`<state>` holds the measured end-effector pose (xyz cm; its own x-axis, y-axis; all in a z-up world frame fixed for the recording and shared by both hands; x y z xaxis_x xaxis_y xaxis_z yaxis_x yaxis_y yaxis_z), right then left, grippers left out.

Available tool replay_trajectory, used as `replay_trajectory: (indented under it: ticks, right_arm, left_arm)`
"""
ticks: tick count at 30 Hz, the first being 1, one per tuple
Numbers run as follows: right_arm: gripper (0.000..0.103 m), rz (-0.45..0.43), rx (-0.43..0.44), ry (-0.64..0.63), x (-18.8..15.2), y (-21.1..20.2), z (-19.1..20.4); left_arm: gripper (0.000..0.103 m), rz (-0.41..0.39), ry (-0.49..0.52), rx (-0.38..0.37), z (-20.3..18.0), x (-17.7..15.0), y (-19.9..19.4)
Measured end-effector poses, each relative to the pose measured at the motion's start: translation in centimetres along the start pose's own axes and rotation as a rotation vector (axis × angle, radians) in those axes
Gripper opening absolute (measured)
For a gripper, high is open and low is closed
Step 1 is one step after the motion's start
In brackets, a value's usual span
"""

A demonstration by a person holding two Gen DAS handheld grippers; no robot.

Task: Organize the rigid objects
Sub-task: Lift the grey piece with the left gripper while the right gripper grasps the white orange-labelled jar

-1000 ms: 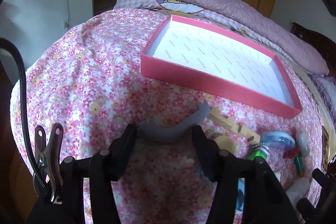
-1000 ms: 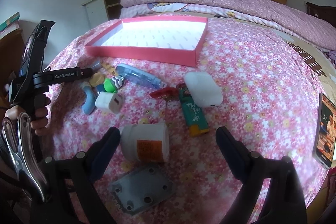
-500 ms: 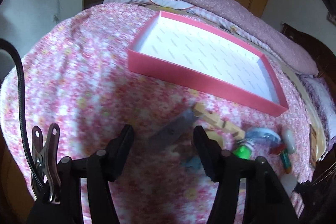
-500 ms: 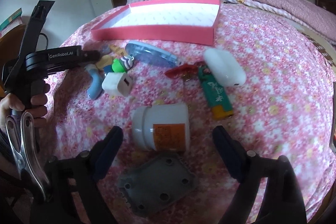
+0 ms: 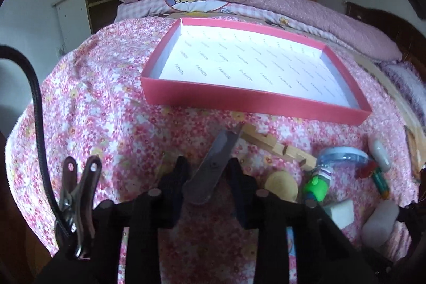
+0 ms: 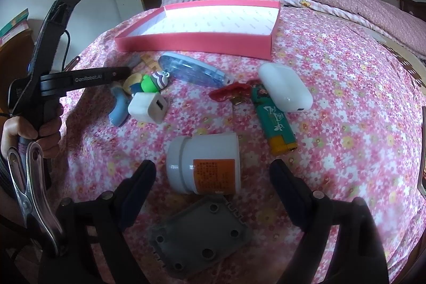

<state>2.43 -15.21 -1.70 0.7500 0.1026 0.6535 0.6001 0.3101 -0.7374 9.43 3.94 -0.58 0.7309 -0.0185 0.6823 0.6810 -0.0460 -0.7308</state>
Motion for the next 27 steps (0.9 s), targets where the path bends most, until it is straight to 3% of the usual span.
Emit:
replay_trajectory:
  ticks: [5, 8, 10, 22, 26, 27]
  right_arm:
    - [0.090, -0.003, -0.009, 0.007, 0.0, 0.0, 0.0]
    - [0.090, -0.004, -0.012, 0.014, 0.0, -0.1, -0.1]
    - [0.089, -0.004, -0.014, 0.020, -0.1, -0.2, -0.1]
    - [0.088, -0.009, -0.035, 0.046, -0.1, -0.1, 0.0]
    - [0.080, -0.016, -0.049, 0.050, 0.0, -0.1, -0.1]
    - [0.071, -0.018, -0.053, 0.053, 0.0, -0.2, -0.2]
  left_arm:
    - [0.030, 0.012, 0.010, -0.117, -1.2, 0.2, 0.2]
    - [0.028, -0.008, 0.054, -0.074, -1.9, 0.4, 0.5]
    - [0.018, -0.013, 0.059, -0.059, -1.9, 0.5, 0.6]
    - [0.018, -0.038, -0.020, -0.109, -0.7, -0.8, -2.3]
    - [0.018, -0.050, -0.028, -0.130, -0.9, -1.1, -3.2]
    - [0.018, -0.052, -0.027, -0.133, -0.9, -1.4, -3.5]
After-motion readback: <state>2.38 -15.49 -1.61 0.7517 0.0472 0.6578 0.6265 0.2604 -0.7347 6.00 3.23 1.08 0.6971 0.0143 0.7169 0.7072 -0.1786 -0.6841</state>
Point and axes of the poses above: each gripper's, at about its wrist camera, not at the fingertips, and y roughly the way its jaws point, z to its left, x to its top, the point moved 4 cm from there along y, roughly the way its jaws point, and after that the axes turned 3 degrees about y, right-handed, at the moved point
